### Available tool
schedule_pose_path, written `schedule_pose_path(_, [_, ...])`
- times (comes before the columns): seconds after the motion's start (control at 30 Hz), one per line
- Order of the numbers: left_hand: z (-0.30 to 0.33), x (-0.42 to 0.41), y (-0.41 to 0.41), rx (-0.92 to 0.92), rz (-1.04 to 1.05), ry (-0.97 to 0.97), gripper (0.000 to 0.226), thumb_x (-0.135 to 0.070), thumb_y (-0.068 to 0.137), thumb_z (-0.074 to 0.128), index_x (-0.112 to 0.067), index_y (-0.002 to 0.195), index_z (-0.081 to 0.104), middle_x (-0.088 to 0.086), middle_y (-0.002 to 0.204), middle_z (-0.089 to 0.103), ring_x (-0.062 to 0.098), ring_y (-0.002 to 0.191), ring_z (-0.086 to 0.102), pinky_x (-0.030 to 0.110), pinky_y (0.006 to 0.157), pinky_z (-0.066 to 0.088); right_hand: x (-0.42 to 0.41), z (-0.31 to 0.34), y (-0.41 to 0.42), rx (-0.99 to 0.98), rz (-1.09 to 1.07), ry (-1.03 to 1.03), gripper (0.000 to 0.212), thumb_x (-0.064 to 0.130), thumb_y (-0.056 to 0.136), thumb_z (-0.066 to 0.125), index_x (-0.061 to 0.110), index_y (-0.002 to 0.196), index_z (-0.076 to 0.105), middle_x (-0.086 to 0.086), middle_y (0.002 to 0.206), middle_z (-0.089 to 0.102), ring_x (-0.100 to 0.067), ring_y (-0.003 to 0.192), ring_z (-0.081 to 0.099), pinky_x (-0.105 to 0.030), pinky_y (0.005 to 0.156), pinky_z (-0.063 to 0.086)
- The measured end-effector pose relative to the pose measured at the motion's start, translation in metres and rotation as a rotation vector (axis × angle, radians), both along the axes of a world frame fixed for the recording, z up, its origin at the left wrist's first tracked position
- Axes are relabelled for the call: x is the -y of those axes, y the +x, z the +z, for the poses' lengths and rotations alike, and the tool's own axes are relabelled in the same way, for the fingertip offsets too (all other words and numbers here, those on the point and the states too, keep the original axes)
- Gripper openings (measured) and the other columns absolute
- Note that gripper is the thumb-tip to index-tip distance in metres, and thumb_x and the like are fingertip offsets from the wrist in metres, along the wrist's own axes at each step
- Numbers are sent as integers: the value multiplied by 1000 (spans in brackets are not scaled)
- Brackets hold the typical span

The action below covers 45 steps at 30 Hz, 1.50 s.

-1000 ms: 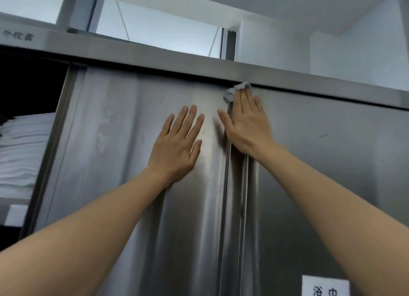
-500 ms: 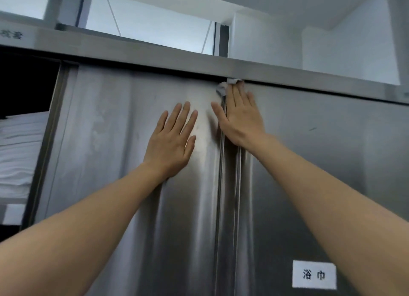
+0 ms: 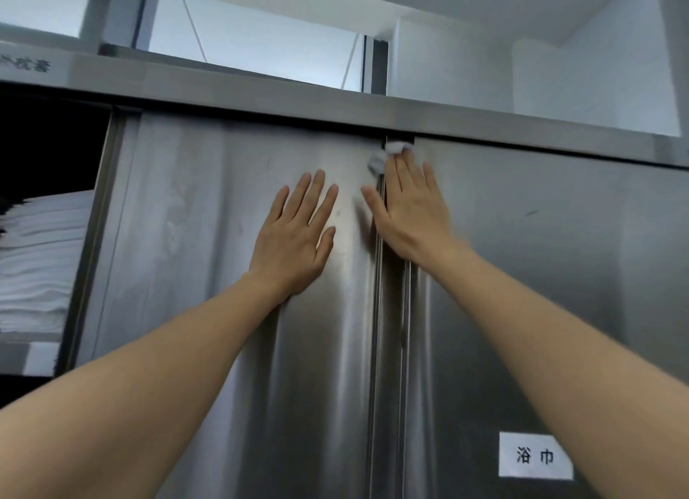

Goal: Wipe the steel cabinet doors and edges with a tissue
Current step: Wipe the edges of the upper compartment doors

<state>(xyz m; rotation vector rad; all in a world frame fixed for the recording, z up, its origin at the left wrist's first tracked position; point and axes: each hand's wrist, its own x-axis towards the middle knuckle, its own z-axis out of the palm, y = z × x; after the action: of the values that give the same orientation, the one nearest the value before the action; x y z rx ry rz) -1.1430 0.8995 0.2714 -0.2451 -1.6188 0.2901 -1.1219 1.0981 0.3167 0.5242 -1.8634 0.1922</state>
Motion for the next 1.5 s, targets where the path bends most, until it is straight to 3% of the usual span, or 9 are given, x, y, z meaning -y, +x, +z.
schedule_pose_path(0.13, [-1, -1, -1, 10, 1, 6, 62, -40, 103, 19, -14, 159, 13, 10, 166, 7, 24, 153, 3, 43, 124, 4, -8, -99, 8, -18, 0, 39, 83, 63, 97, 8, 8, 158, -1, -7, 166, -5, -14, 152, -12, -29, 120, -16])
schedule_pose_path(0.4, [-1, 0, 1, -24, -19, 1, 61, -38, 103, 24, -12, 158, 17, 12, 165, 11, 27, 153, 8, 41, 123, 2, 1, 45, 2, 70, -126, 25, 70, 53, 105, 14, 8, 158, 7, -7, 167, 5, -17, 153, -2, -37, 121, -10])
schedule_pose_path(0.67, [-1, 0, 1, 5, -11, 2, 62, -38, 103, 21, -13, 159, 13, 11, 166, 8, 26, 153, 5, 44, 124, 6, -13, -128, 10, 78, -105, 108, 85, 65, 92, -5, 13, 158, -4, -2, 165, -9, -10, 150, -19, -30, 119, -20])
schedule_pose_path(0.9, [1, 1, 2, 5, -5, 2, 61, -39, 103, 21, -12, 158, 17, 13, 165, 11, 28, 153, 9, 44, 123, 5, -9, -20, -6, 63, -124, 74, 72, 54, 105, 13, 9, 158, -5, -4, 166, -10, -12, 151, -15, -32, 116, -18])
schedule_pose_path(0.97, [1, 1, 3, 16, 2, 4, 62, -39, 103, 20, -12, 158, 16, 13, 165, 10, 27, 153, 8, 43, 124, 5, -7, -28, -12, 35, -78, 42, 73, 55, 104, 11, 10, 159, -3, -4, 167, -8, -12, 152, -14, -33, 118, -17])
schedule_pose_path(1.17, [0, 1, 1, 24, 5, 13, 62, -38, 102, 21, -14, 159, 12, 11, 166, 6, 26, 153, 4, 44, 124, 4, -15, -155, -5, -22, 21, 93, 72, 54, 104, 14, 5, 157, 17, -11, 164, 14, -20, 153, 4, -42, 124, 3])
schedule_pose_path(1.23, [-1, 1, 0, 14, 1, 12, 62, -38, 102, 21, -14, 159, 13, 11, 166, 6, 26, 153, 3, 44, 124, 4, -19, -134, -4, -57, -18, 122, 72, 53, 103, 13, 5, 155, 22, -12, 163, 20, -22, 153, 9, -41, 124, 0])
schedule_pose_path(1.37, [-1, 1, 1, 26, -14, 13, 62, -39, 103, 20, -14, 159, 15, 11, 166, 7, 26, 153, 4, 44, 124, 5, -7, -57, -6, -32, -32, 29, 84, 59, 93, -4, 9, 159, 6, -5, 167, 3, -13, 153, -7, -26, 114, -25])
schedule_pose_path(1.5, [-1, 1, 3, 30, 8, 14, 62, -39, 103, 20, -14, 159, 14, 10, 166, 6, 26, 153, 3, 44, 124, 7, -3, -82, -10, -51, 14, -3, 80, 57, 98, 7, 5, 158, 7, -9, 166, 4, -17, 153, -5, -30, 121, -15])
